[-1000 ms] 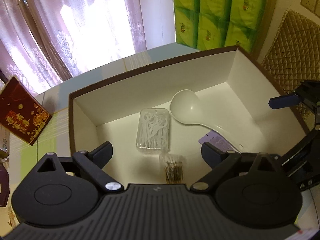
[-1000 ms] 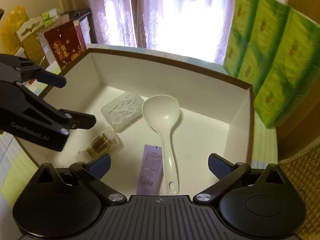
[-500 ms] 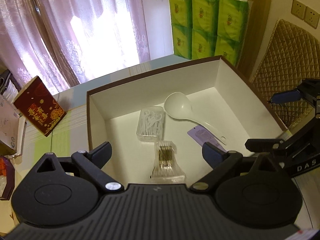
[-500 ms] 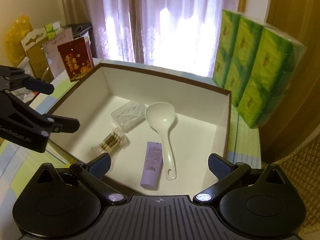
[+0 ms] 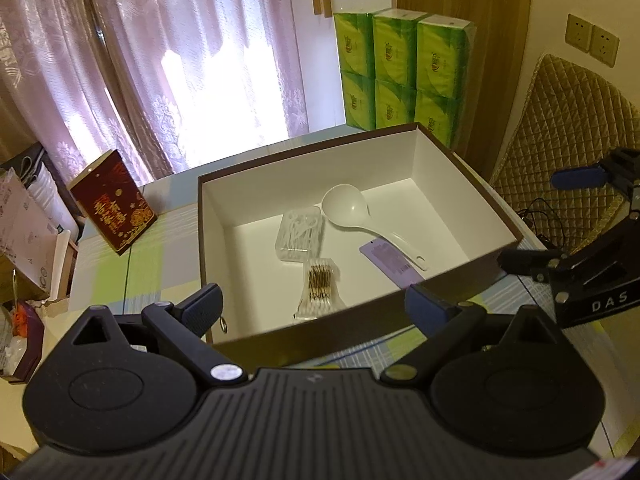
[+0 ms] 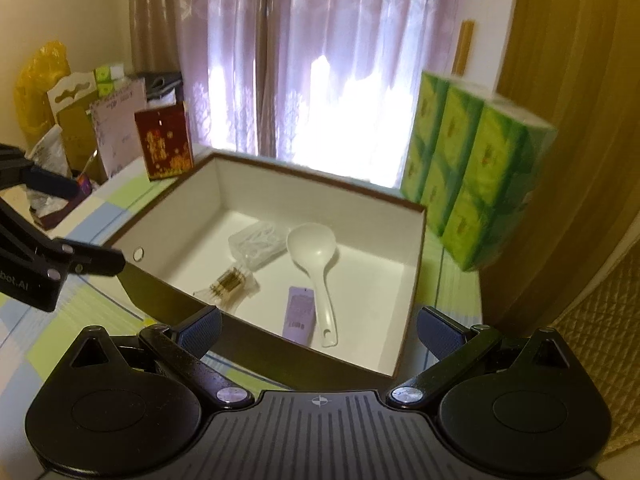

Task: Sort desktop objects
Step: 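Withdraw both tools from the box, then grasp the brown scrunchie with the left tool while the right tool grasps the green earphone card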

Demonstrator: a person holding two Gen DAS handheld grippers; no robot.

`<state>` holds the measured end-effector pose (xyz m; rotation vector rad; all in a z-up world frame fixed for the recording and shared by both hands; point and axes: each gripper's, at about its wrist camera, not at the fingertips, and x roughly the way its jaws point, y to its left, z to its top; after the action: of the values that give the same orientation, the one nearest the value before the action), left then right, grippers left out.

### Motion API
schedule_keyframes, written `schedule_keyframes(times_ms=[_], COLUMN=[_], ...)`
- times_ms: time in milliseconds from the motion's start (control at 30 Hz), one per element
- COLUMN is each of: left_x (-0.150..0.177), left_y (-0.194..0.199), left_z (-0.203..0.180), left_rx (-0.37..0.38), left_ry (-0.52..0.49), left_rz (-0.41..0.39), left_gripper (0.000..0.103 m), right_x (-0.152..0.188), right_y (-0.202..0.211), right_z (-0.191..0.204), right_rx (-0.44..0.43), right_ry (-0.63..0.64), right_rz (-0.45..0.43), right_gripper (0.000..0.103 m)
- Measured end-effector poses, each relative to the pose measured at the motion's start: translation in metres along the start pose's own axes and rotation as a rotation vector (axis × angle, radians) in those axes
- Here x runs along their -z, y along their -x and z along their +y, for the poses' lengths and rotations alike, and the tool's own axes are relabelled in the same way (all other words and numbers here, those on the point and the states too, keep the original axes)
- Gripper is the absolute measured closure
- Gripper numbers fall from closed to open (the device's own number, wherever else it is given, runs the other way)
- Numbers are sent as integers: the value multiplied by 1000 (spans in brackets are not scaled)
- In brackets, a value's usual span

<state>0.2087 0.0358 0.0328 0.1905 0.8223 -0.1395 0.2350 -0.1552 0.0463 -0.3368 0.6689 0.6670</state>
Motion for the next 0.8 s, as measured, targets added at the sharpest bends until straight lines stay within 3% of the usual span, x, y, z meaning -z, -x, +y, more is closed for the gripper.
schedule_keyframes(times_ms=[467, 800], left_x=[38, 62], left_y=[51, 70], left_z=[-14, -12], left_rx=[-54, -85], left_ry=[23, 51], left_rz=[-58, -78], left_gripper=[4, 4], right_x=[29, 49], right_y=[51, 69], right_z=[19, 22], right_rx=[13, 1], right_ry=[-17, -80], right_rz=[-105, -125], right_gripper=[2, 2])
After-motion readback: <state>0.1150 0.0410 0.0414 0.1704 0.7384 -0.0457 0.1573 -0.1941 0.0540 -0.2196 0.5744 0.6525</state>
